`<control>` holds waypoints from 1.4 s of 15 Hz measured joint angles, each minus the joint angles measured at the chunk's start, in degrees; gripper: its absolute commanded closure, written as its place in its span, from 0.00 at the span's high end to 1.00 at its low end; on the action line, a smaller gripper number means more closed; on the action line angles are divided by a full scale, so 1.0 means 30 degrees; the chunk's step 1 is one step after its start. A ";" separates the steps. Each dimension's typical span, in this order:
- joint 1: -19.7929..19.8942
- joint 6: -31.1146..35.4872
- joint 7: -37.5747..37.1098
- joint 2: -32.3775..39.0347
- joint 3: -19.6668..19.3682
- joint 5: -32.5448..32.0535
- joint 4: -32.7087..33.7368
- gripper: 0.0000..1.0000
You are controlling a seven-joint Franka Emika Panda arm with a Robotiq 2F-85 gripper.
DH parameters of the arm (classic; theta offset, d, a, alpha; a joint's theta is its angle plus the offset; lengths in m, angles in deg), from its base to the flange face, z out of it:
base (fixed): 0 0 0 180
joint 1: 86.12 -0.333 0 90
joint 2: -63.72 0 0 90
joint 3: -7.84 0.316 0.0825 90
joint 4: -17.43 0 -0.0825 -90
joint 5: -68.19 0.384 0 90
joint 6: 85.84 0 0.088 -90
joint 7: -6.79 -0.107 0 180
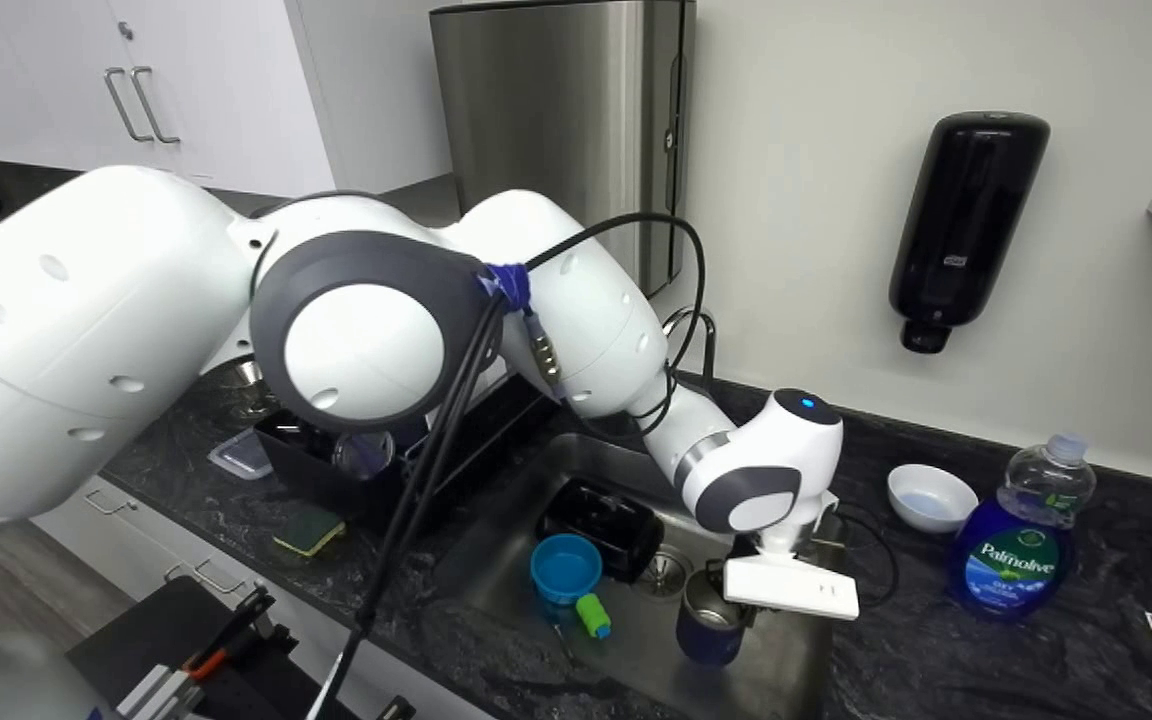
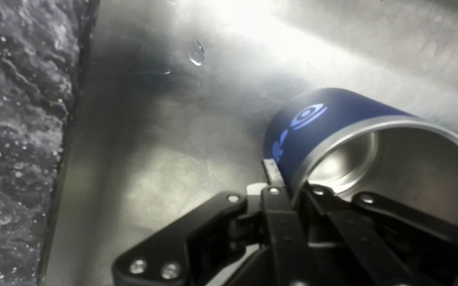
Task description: Take the mug out of the sink and put it on the dish rack
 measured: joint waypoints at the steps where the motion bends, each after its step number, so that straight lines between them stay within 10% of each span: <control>1: 0.0000 -0.0009 0.0077 -0.0379 0.0006 0.0000 -0.0392 0.02; 21: 0.1220 -0.7003 0.9798 -0.7623 0.1092 0.3112 -0.5910 0.02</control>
